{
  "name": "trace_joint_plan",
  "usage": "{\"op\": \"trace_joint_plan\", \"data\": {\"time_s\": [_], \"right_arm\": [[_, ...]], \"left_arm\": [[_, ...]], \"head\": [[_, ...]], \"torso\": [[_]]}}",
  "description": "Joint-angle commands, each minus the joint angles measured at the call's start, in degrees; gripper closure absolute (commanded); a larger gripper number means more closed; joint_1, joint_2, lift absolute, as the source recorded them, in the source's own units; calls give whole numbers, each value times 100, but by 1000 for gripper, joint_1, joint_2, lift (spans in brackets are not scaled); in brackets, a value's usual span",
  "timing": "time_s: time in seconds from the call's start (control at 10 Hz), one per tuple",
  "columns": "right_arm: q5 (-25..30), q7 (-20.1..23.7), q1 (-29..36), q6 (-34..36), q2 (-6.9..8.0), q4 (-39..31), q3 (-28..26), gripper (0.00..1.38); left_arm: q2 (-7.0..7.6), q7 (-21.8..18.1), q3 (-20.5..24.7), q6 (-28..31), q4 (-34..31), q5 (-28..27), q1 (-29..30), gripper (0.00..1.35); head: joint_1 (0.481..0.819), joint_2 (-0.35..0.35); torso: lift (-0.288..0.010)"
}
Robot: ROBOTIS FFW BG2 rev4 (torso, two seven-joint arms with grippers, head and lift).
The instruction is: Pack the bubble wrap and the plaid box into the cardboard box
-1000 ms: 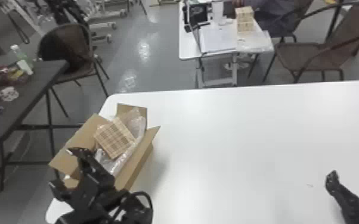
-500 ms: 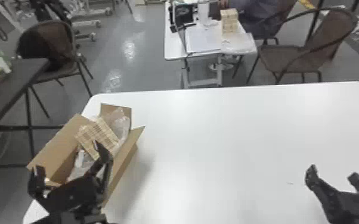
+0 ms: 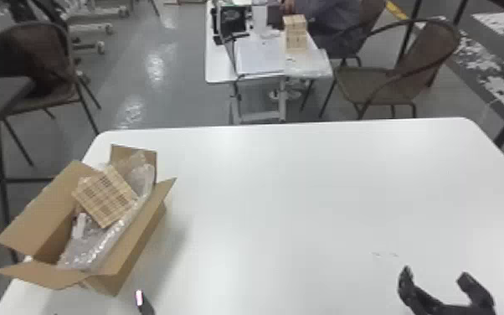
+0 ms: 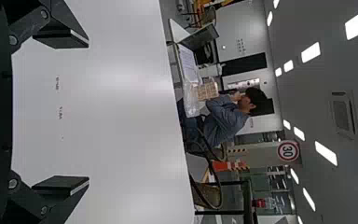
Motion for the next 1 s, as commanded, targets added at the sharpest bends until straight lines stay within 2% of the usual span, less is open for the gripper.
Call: {"op": "trace_joint_plan", "data": {"time_s": [0.0,0.3,0.6,0.7,0.9], "right_arm": [[314,3,335,18,5,-217,48,246],[524,162,309,71,5,-279,92,248],[806,522,177,141,5,-323,74,251],[867,522,177,141,5,-341,65,251],[981,522,177,132,5,-367,57,251]], "left_arm": [[176,91,-79,242,-39,13,141,82],[466,126,-167,295,-56,145,27,114],[844,310,-334,339,-56,329,-131,108],[905,416,-395,348,-56,338,-175,108],[905,425,-404,348,-56,338,-184,108]], "head": [[695,93],[695,115],[695,135],[695,141],[695,136]], "torso": [[-101],[-101],[-101],[-101],[-101]]}}
